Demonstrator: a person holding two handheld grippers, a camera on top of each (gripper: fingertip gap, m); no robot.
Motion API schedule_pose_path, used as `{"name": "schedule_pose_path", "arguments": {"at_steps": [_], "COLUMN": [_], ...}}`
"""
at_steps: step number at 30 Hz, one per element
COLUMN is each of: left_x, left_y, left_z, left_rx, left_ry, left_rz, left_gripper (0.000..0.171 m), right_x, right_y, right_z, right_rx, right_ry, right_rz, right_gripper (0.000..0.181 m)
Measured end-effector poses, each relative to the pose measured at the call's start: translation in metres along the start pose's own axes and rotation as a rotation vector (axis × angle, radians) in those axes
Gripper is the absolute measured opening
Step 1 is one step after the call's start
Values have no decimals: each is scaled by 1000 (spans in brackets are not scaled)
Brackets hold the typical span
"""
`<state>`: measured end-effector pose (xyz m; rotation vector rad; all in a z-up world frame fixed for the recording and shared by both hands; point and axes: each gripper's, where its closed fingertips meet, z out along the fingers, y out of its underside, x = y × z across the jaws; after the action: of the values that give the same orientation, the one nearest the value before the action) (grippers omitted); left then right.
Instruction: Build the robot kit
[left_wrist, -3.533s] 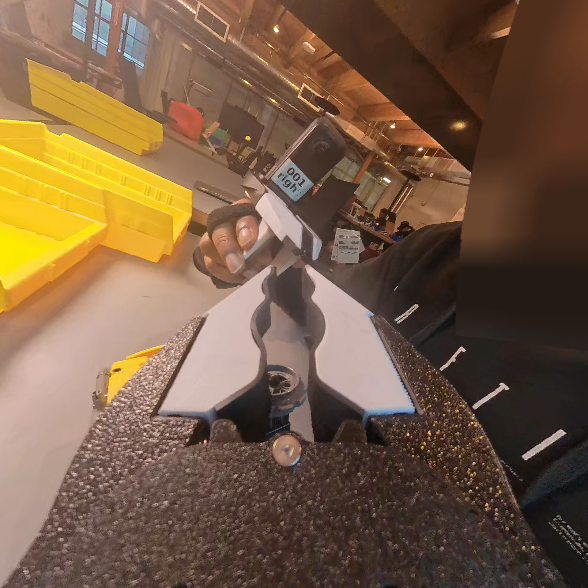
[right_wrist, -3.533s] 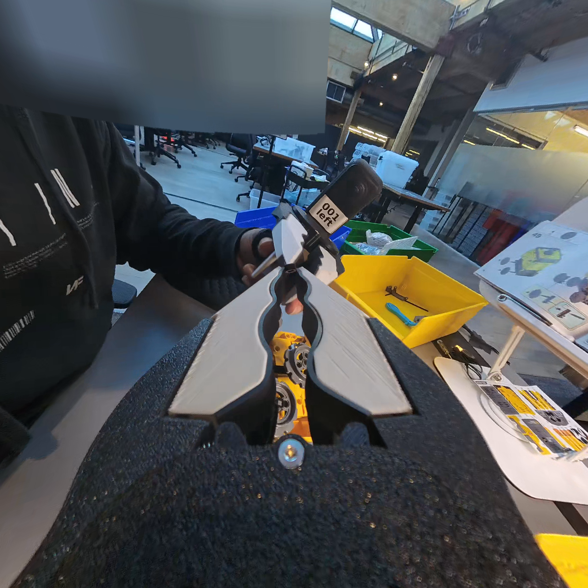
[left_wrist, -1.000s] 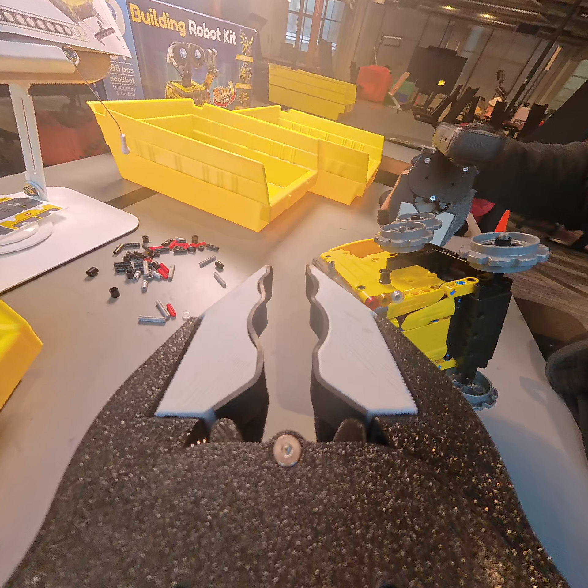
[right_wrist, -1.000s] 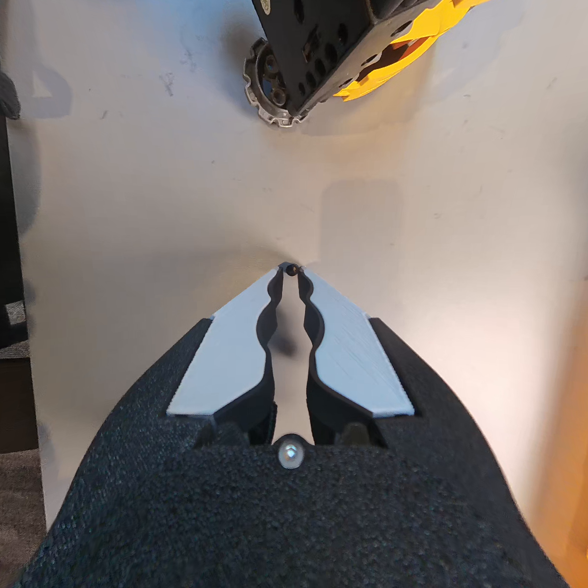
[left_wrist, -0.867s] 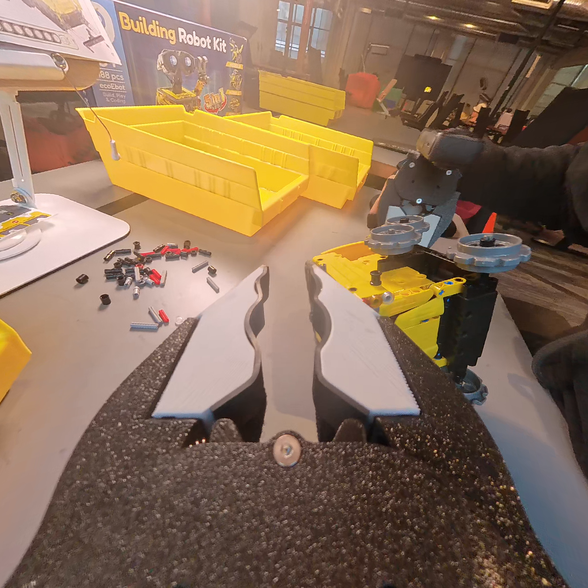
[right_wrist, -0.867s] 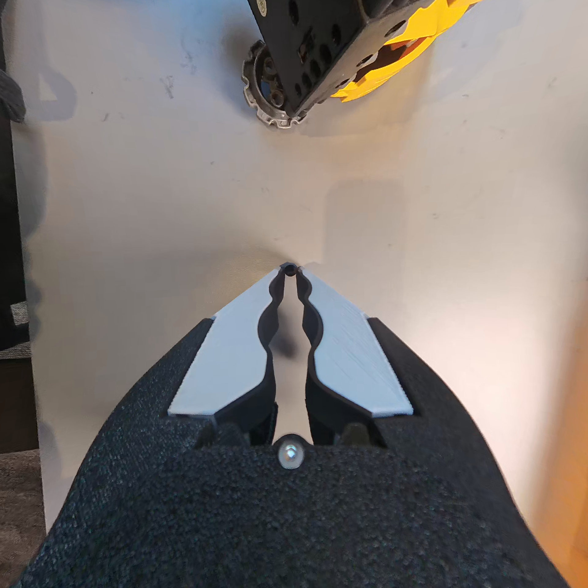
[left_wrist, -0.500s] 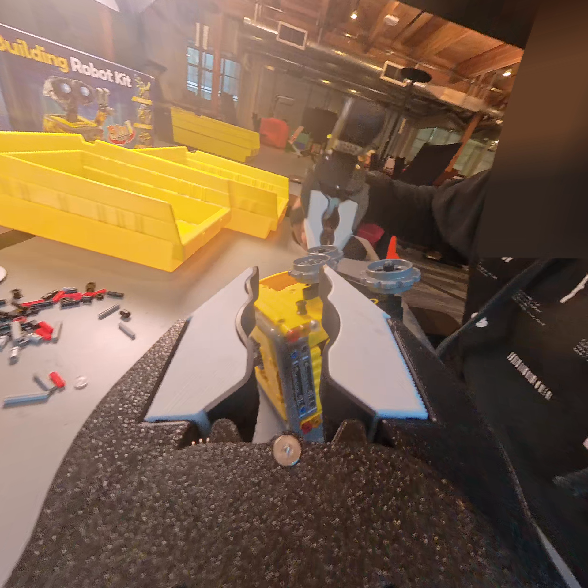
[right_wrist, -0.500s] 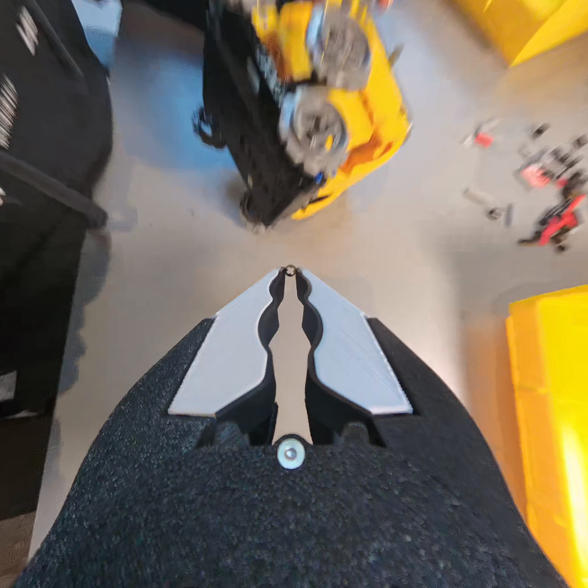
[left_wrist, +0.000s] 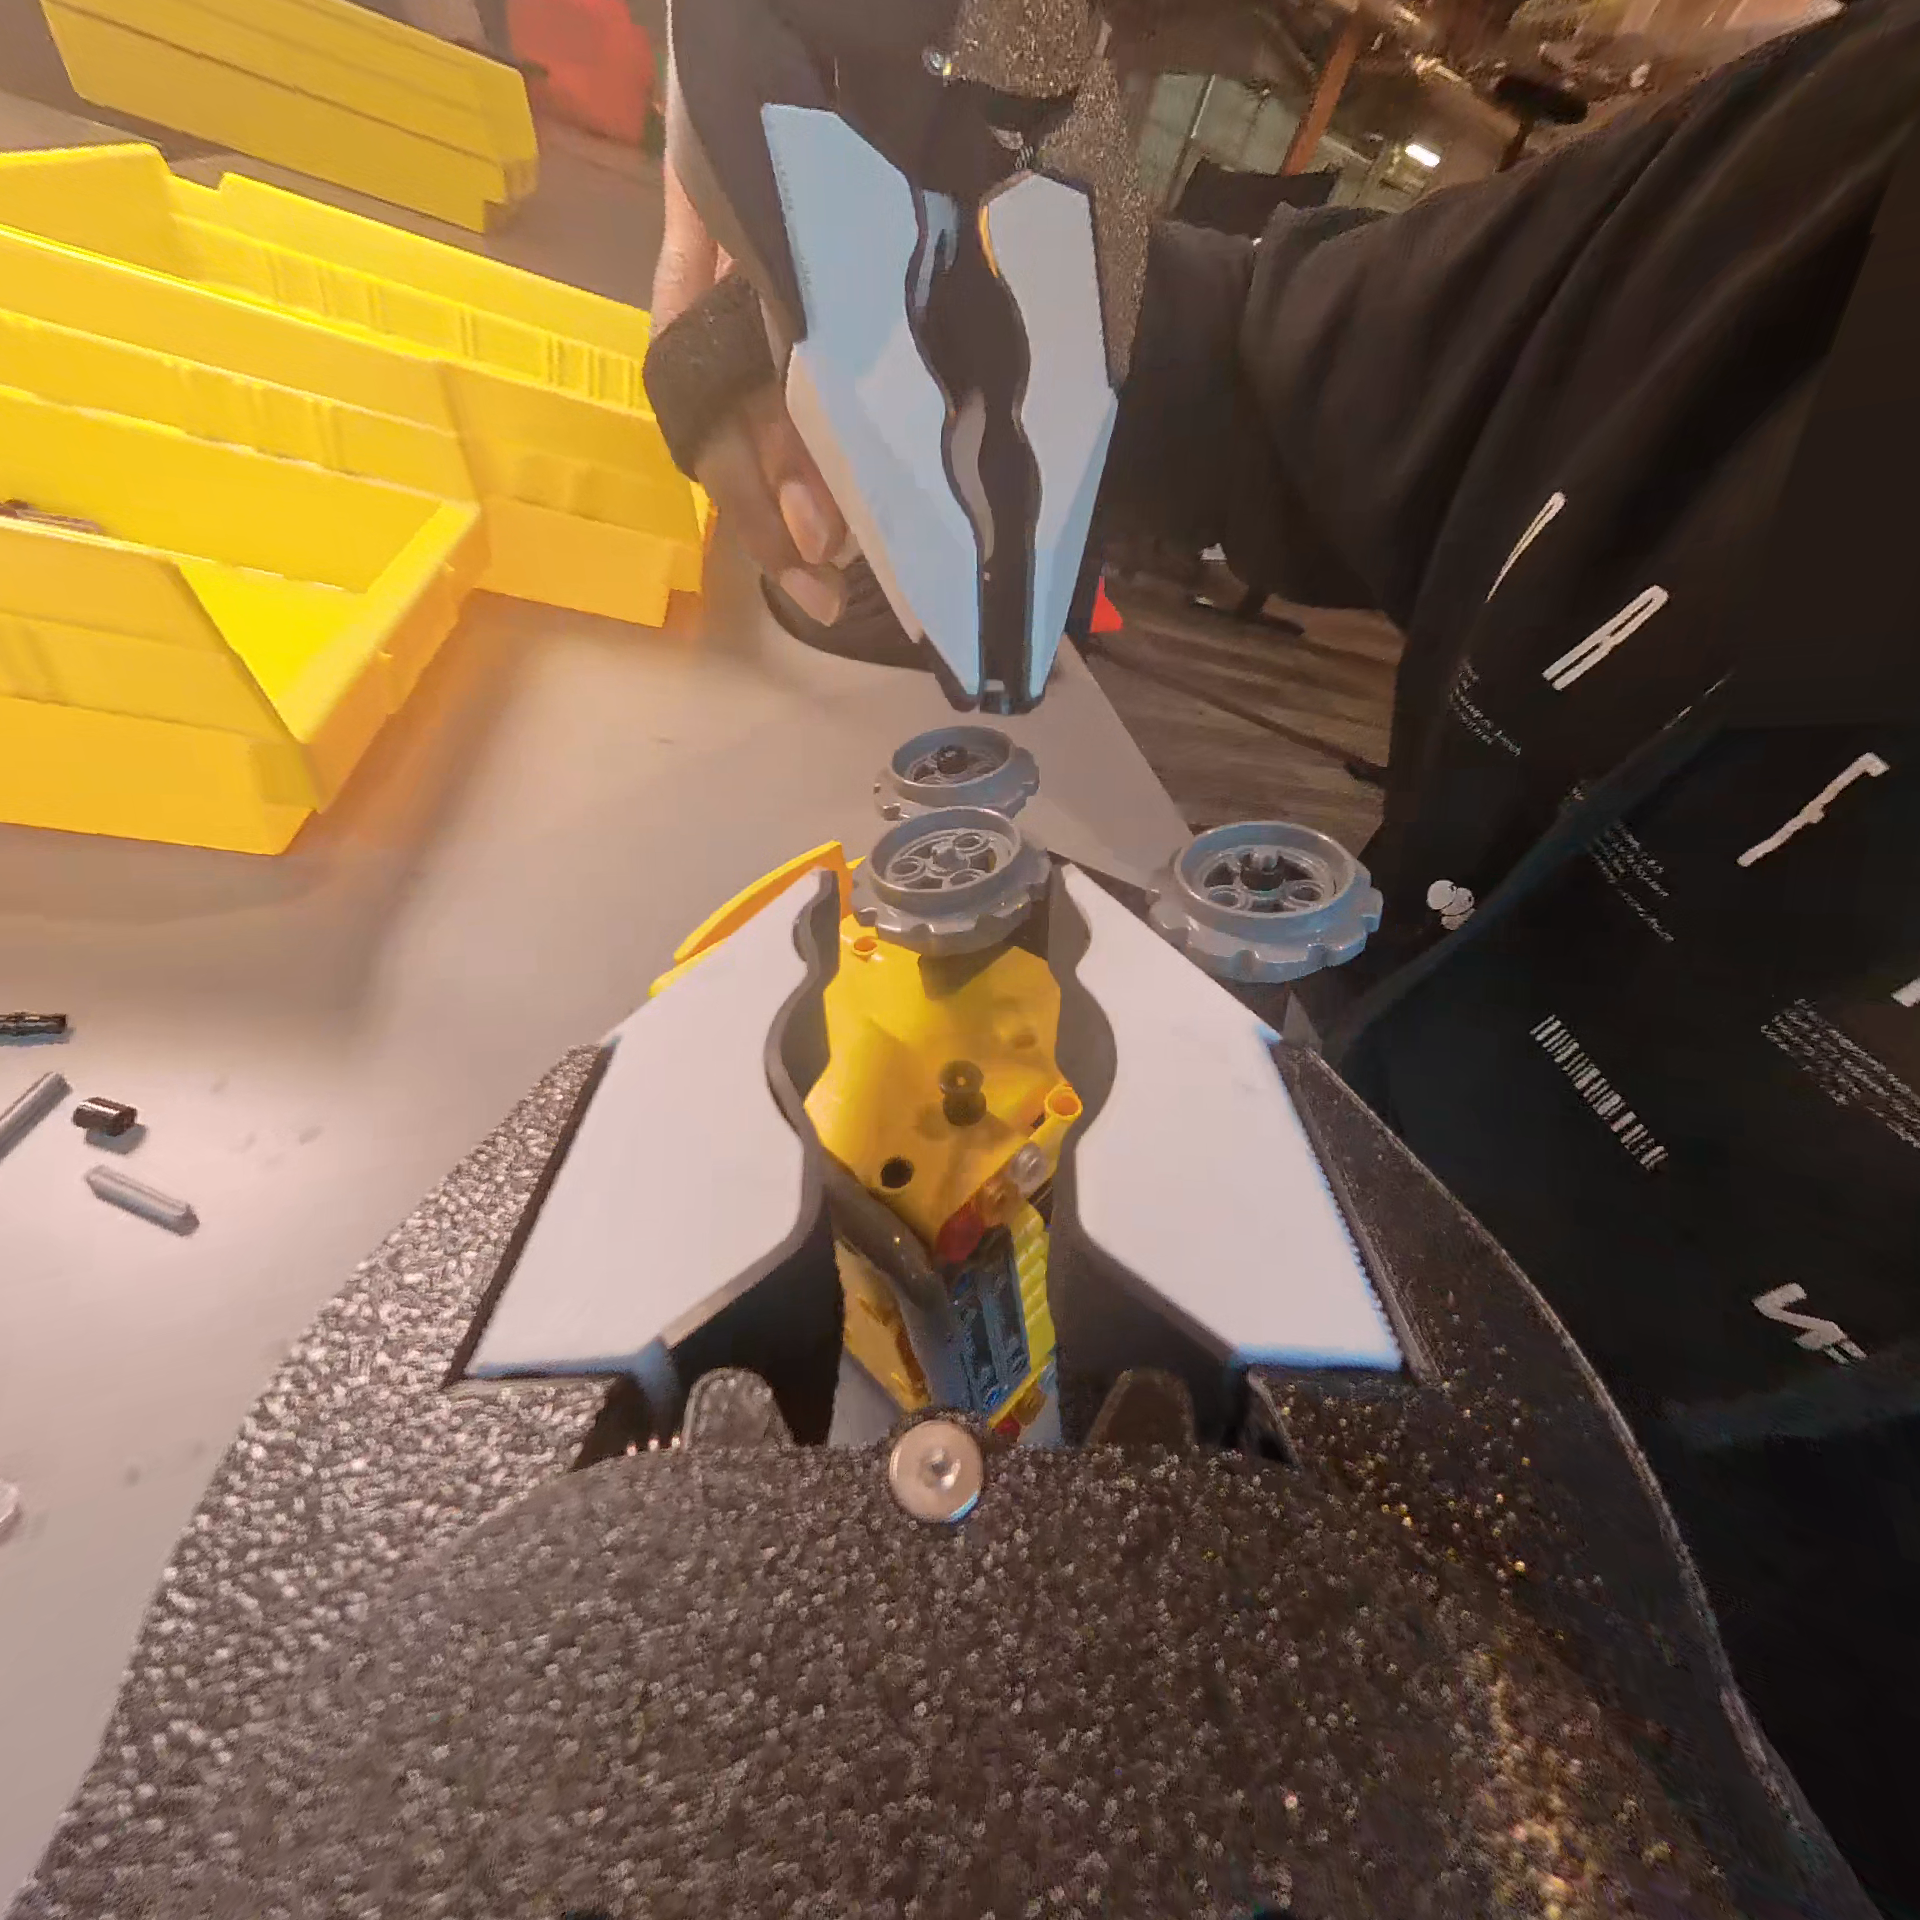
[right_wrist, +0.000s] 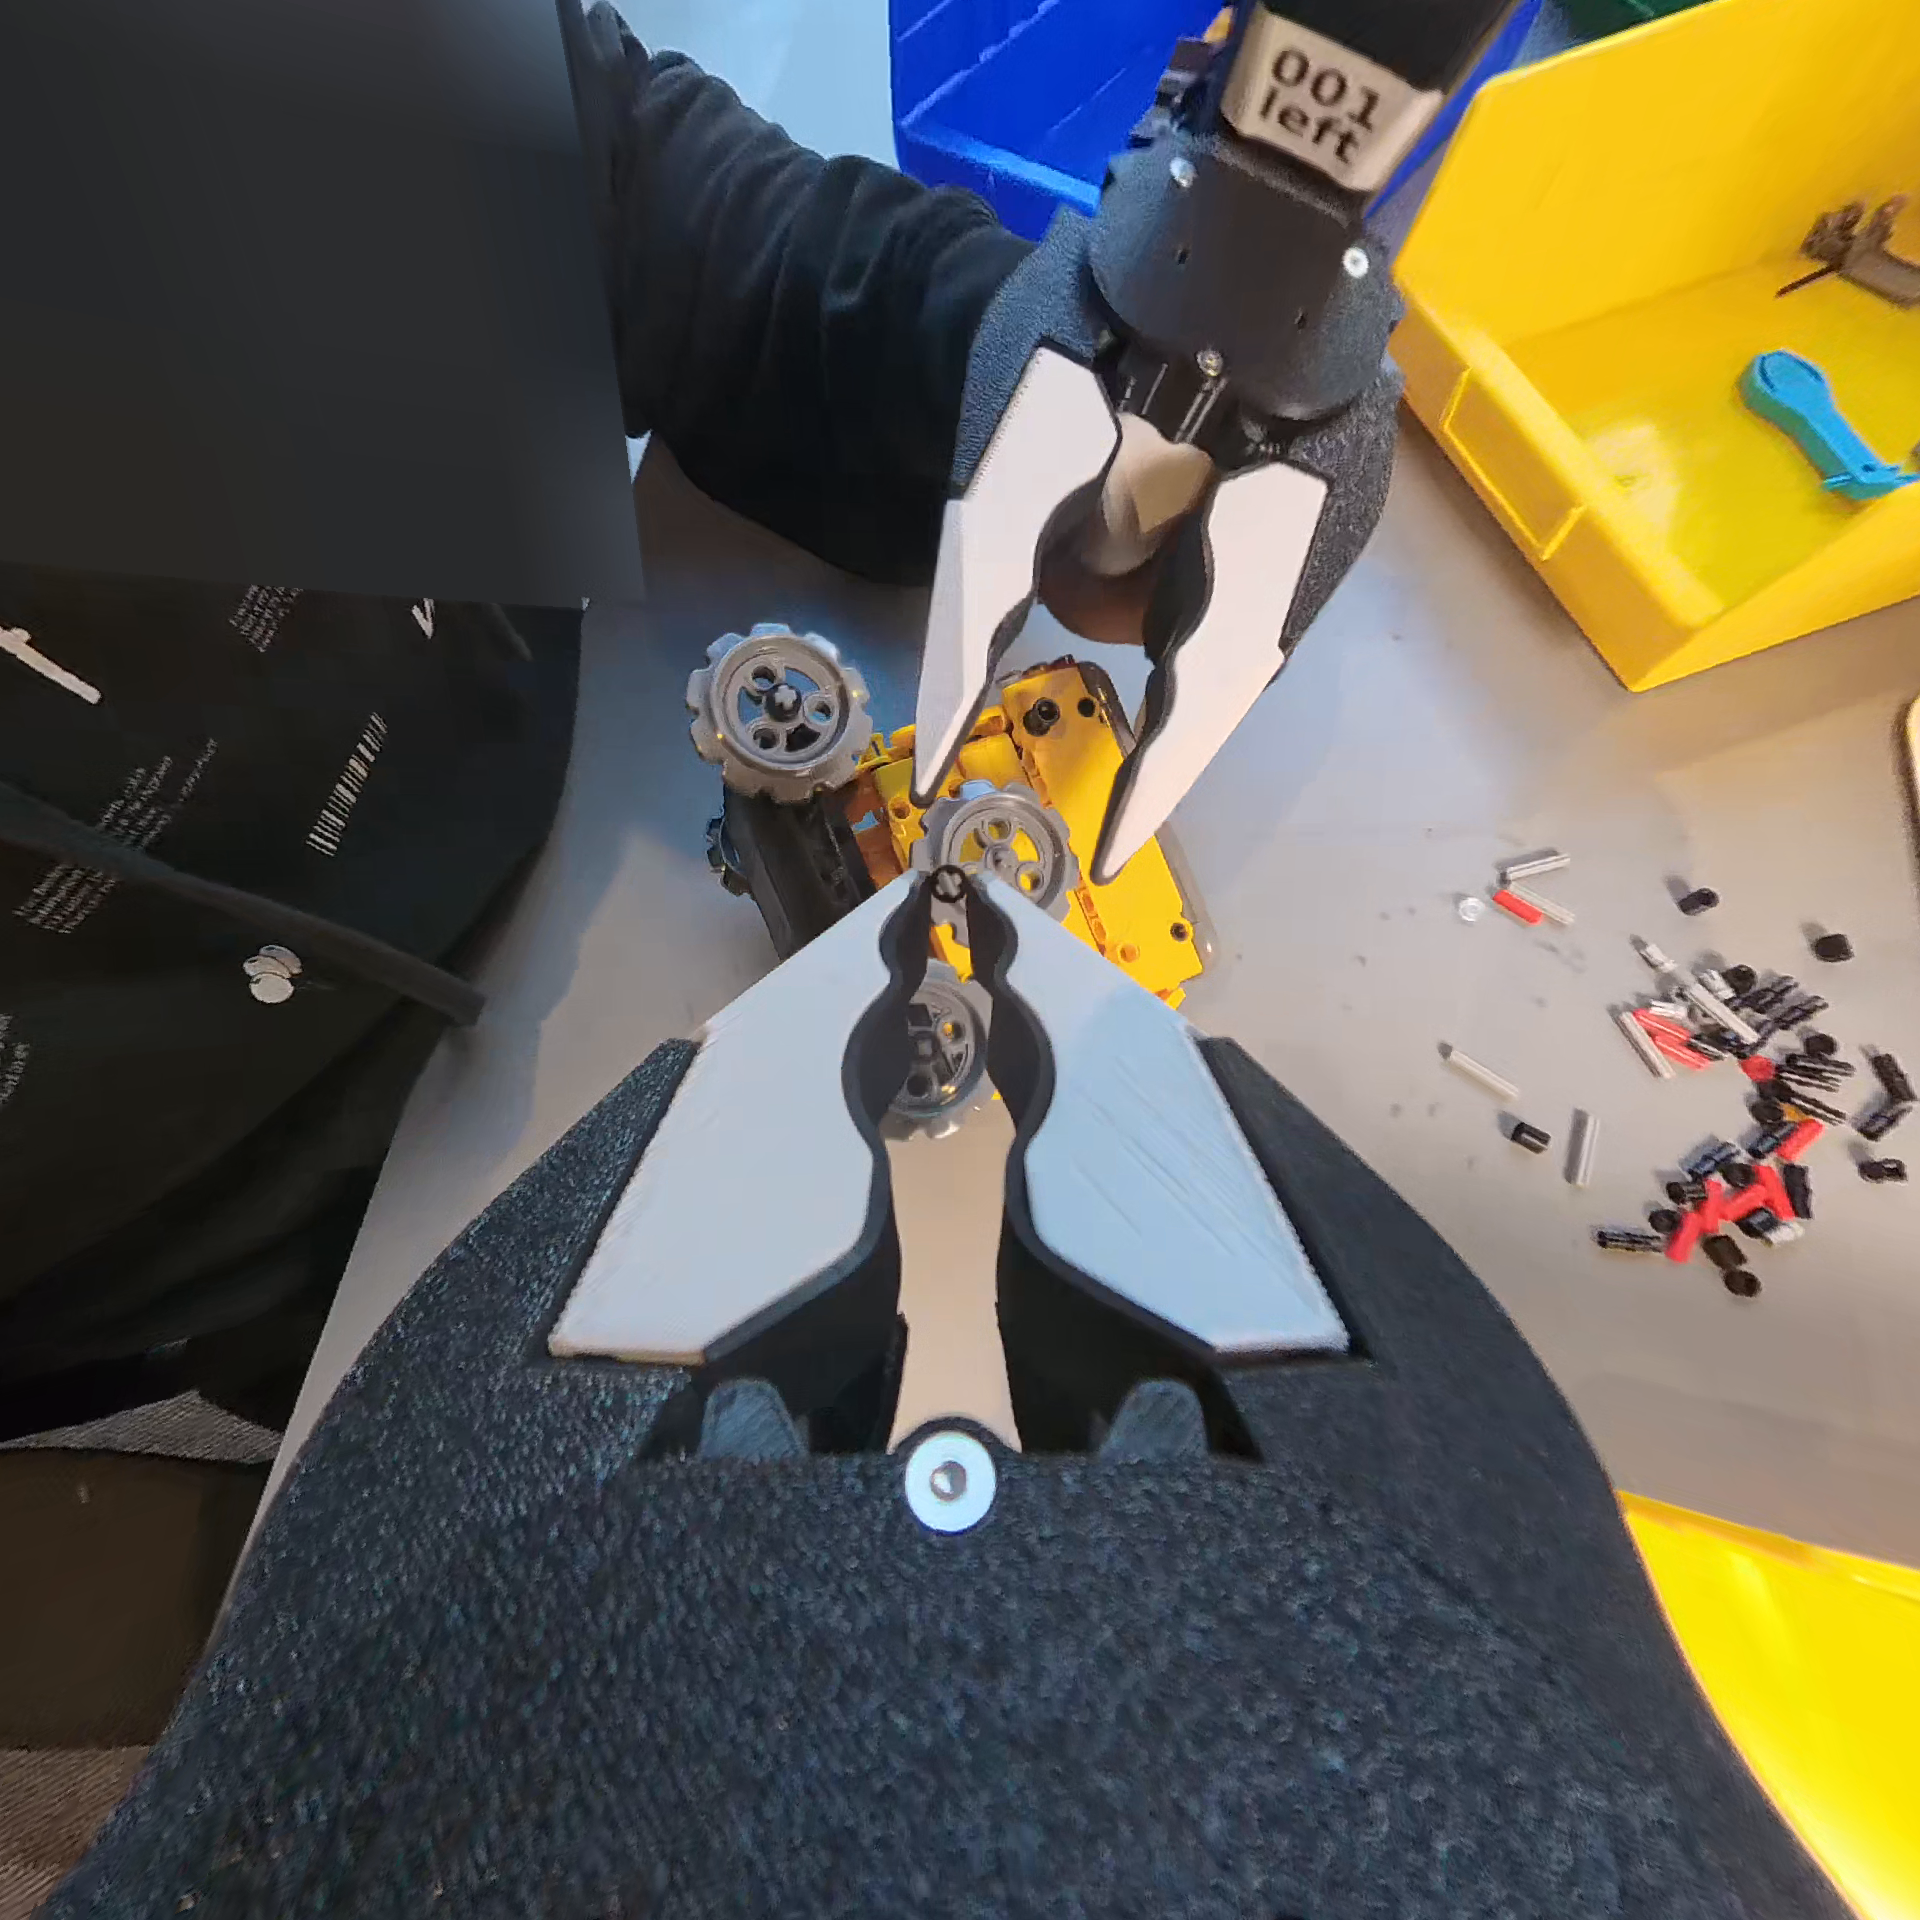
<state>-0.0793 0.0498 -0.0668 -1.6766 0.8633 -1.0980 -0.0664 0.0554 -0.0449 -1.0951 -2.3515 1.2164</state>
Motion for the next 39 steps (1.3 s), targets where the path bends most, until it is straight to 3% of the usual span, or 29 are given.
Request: {"name": "schedule_pose_path", "arguments": {"at_steps": [9,37,39], "left_x": [20,46,47], "left_y": [1,4,4], "left_z": [8,12,11], "left_rx": [10,99,105], "left_ry": [-73,112,120], "left_rz": [74,164,165], "left_gripper": [30,25,18], "right_x": [-8,-37,-40], "right_y": [3,6,6], "right_z": [10,24,24], "right_rx": [-63,-214,-227], "right_ry": [-67,-248,-258], "right_rz": [30,-192,-205], "right_gripper": [6,6,6]}}
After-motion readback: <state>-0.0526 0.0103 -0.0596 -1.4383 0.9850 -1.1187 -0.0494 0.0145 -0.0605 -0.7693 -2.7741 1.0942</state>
